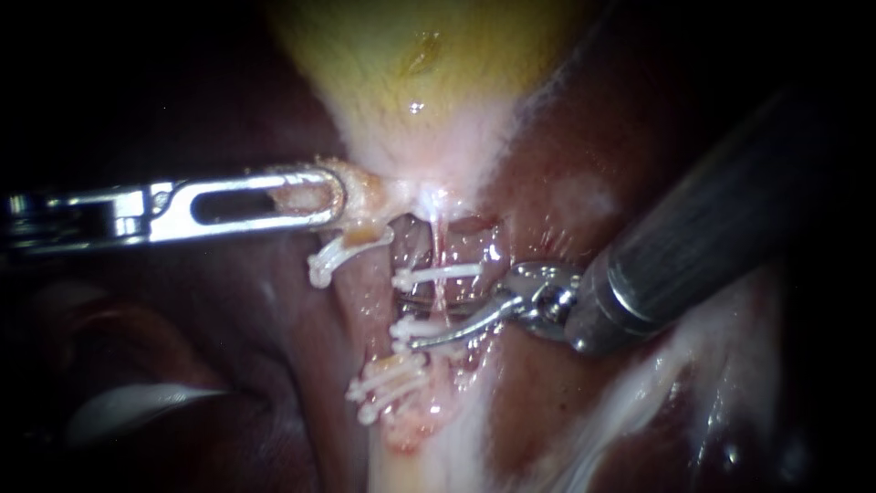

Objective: Go to the cutting position right tube

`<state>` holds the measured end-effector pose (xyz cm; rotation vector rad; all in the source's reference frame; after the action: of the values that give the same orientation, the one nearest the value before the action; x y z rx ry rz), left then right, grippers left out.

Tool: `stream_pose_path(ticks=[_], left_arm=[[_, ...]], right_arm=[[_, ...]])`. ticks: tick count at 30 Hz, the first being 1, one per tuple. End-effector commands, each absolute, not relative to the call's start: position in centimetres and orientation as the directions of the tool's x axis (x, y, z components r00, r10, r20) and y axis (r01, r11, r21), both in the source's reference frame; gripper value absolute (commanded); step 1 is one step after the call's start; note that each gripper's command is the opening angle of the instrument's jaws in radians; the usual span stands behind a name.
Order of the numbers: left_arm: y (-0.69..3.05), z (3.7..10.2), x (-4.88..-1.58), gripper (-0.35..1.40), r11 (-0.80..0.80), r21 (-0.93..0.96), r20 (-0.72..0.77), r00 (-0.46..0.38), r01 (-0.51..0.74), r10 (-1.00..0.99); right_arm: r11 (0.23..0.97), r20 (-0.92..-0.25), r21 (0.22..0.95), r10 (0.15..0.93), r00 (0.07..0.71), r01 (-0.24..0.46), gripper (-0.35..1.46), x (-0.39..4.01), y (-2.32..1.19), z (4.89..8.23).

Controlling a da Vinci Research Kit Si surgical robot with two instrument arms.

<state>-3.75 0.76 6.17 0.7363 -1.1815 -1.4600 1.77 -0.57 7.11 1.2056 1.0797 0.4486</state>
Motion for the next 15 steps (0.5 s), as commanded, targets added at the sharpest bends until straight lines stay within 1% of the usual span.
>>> stream_pose_path(ticks=[1, 6, 15], left_arm=[[0.76, 6.17, -3.75, -0.35, 0.06, 0.936, 0.151, -0.241, 0.346, -0.959], [0.76, 6.17, -3.75, -0.35, 0.06, 0.936, 0.151, -0.241, 0.346, -0.959], [0.76, 6.2, -3.75, -0.35, 0.061, 0.936, 0.152, -0.241, 0.346, -0.959]], right_arm=[[0.347, -0.425, 0.904, 0.783, 0.454, 0.248, 1.38, 1.77, -0.56, 7.09], [0.36, -0.444, 0.894, 0.785, 0.431, 0.266, 1.38, 1.81, -0.53, 7.07], [0.428, -0.521, 0.851, 0.765, 0.379, 0.305, 1.38, 2.05, -0.58, 7.16]])
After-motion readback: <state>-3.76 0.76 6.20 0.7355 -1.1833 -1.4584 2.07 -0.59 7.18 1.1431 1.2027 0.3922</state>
